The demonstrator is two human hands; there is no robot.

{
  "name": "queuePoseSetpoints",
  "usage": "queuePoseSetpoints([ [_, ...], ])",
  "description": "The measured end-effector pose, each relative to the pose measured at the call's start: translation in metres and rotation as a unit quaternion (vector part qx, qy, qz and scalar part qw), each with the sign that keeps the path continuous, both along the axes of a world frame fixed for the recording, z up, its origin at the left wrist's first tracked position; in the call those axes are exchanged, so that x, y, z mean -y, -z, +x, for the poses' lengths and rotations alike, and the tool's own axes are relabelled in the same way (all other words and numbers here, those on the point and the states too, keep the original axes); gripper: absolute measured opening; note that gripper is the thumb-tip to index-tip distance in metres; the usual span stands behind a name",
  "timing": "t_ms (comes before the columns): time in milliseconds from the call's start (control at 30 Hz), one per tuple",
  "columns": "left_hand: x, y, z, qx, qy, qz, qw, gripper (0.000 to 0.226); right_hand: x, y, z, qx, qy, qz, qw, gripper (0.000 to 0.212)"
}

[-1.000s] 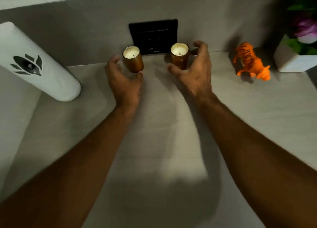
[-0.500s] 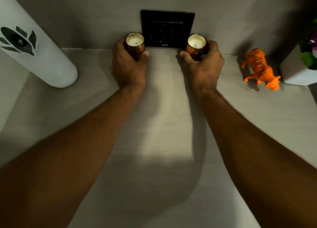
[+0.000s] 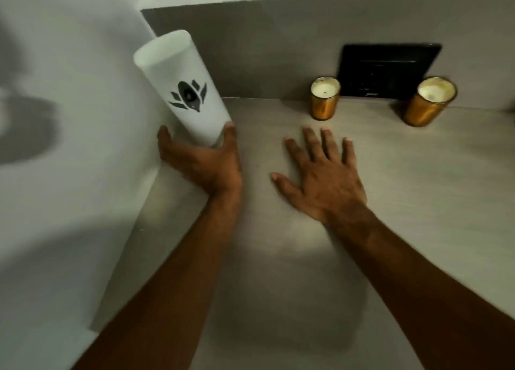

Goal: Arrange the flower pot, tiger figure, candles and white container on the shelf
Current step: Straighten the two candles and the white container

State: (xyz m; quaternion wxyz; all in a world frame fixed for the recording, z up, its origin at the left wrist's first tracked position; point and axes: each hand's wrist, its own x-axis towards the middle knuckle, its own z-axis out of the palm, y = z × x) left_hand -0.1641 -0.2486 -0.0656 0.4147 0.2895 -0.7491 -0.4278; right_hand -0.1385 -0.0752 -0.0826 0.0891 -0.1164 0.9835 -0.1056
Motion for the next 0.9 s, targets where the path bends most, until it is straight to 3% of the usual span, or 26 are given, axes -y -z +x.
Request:
queuePoseSetpoints([
  [167,0.013,0.0,-0.032,-0.013,0.022,0.014,1.0,0.099,0.001,-0.001,0.0,0.014,0.006,0.026,1.0,0.09],
  [400,0.036,0.0,-0.07,0.016,0.005,-0.037,0.999,0.099,0.001,-0.002,0.0,0.015,0.013,0.029,0.999,0.093],
  [900,0.035,0.0,-0.087,0.055,-0.007,-0.043,0.998,0.103,-0.002,-0.001,0.0,0.018,0.001,0.015,1.0,0.086],
])
